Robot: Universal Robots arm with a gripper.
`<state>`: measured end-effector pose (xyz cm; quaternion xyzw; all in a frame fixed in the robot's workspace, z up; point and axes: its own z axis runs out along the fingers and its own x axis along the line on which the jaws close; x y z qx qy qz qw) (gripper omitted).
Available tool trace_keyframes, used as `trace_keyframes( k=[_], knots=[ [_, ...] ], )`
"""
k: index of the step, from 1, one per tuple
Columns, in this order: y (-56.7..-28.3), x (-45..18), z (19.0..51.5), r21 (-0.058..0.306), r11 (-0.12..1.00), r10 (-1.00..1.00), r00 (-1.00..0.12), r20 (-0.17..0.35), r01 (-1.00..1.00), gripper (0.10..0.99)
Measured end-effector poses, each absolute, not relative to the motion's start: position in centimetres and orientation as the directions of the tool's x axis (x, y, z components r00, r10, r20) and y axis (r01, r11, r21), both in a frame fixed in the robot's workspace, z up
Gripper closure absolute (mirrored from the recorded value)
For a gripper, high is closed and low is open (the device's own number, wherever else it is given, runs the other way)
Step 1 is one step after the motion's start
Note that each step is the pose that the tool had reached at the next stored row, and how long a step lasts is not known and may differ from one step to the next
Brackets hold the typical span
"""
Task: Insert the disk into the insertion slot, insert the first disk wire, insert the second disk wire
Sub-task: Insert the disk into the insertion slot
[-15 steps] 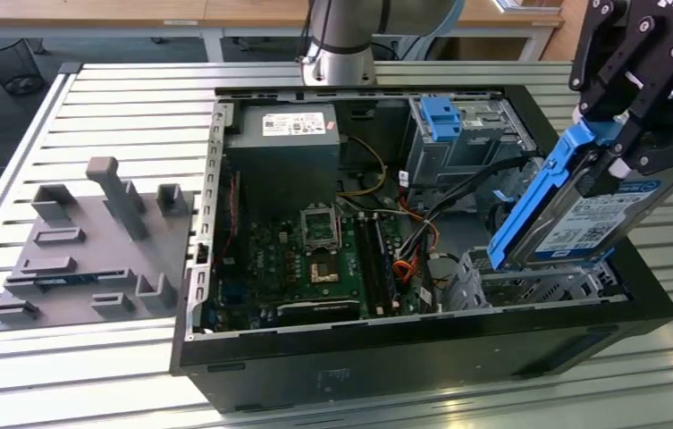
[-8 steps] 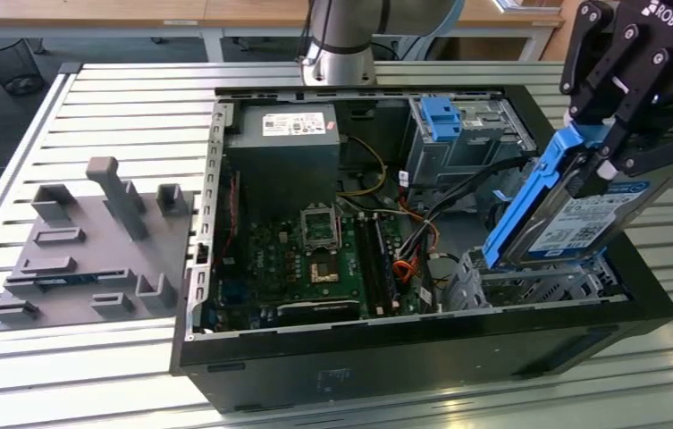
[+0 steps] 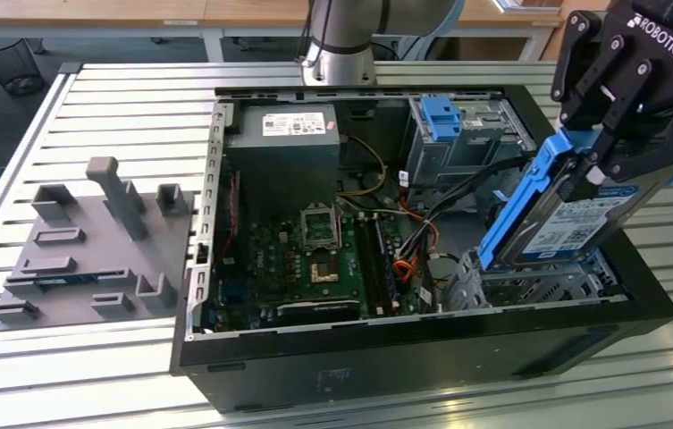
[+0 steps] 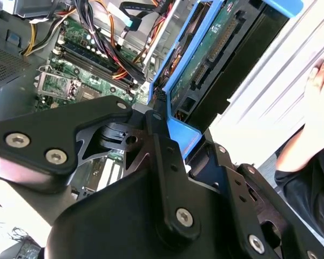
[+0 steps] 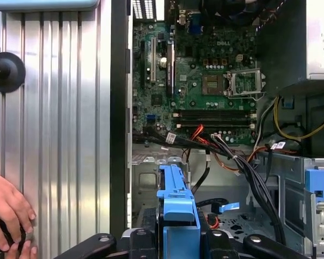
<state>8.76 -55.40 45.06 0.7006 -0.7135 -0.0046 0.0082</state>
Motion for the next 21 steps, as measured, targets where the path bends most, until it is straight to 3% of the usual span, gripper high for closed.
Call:
trace_keyframes(
  k=[21],
  knots=[
    [-54.84, 8.86, 44.06, 0.018, 0.018, -1.0, -0.018, 0.003, -1.0, 0.722]
  ],
)
